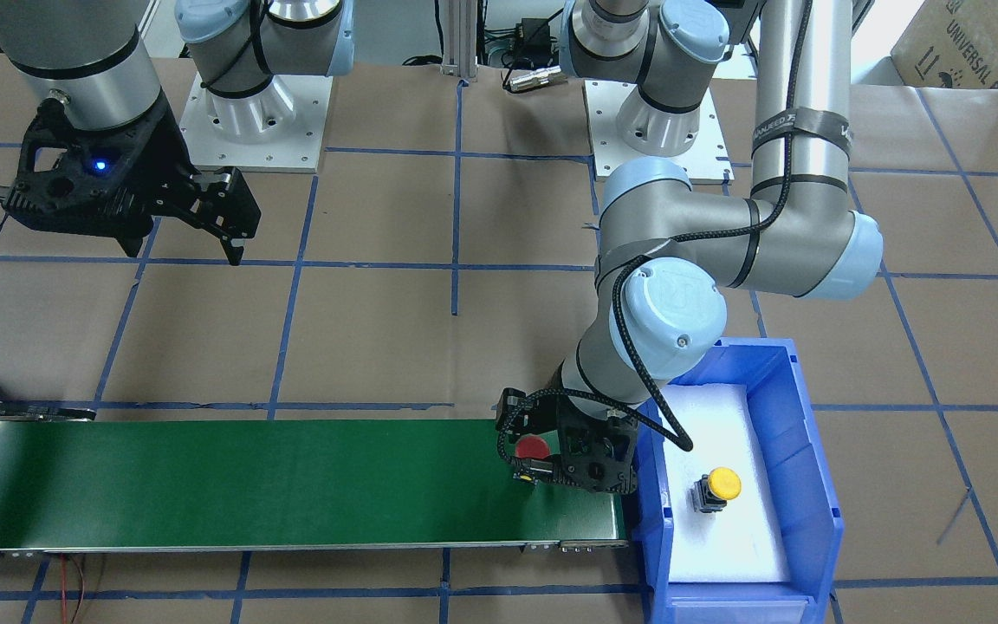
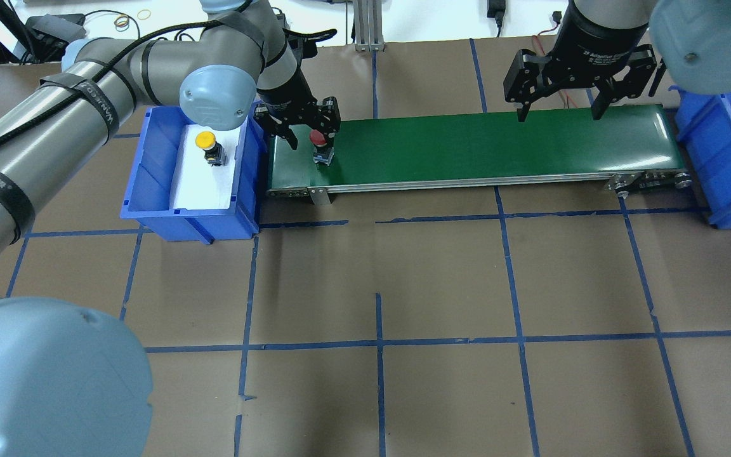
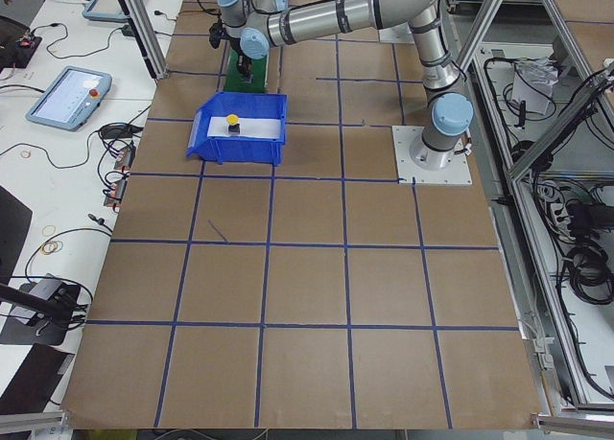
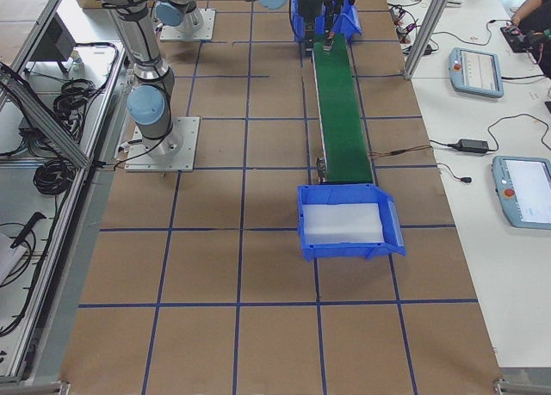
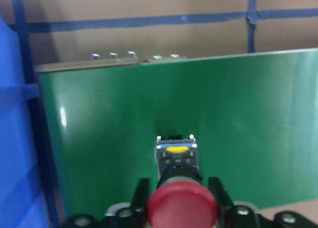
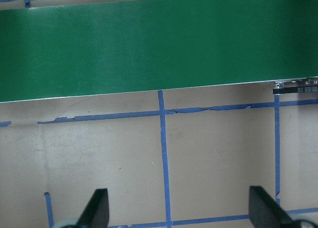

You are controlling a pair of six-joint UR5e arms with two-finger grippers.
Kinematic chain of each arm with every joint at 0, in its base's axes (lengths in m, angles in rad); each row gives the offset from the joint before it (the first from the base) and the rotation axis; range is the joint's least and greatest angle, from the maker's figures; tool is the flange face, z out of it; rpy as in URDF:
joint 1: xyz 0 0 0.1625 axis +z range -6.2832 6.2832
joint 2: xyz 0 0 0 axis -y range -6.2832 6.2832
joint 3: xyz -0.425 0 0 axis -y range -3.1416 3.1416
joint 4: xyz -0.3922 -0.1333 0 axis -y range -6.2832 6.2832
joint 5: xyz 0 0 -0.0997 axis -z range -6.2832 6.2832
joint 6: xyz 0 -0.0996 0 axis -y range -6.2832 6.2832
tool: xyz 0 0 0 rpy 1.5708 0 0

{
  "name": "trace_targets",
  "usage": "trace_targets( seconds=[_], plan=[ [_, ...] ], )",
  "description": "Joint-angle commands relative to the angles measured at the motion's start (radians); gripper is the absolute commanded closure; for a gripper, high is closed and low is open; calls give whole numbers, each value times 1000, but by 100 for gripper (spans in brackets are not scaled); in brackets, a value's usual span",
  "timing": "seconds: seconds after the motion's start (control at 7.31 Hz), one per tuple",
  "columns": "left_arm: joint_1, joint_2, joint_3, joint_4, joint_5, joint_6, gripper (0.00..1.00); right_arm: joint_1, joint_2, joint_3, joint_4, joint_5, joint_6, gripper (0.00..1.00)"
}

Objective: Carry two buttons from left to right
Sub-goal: 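Lower the red button onto the belt and open the left gripper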

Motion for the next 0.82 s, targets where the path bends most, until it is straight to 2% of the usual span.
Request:
trace_targets(
  seconds=[0.0, 0.14, 0.41, 0.68],
  plan=[
    [-1, 31, -1, 7, -1, 0, 0, 1, 3, 1, 0, 0, 2, 0],
    [8, 44, 15, 7, 10, 9, 0, 1, 5, 1, -2, 0, 1, 0],
    [60, 78, 19, -11, 120, 13, 0, -2, 5, 0, -2, 1, 2, 0],
    [143, 107, 11, -92, 119, 19, 0, -3, 3, 0, 0, 1, 1, 0]
  ],
)
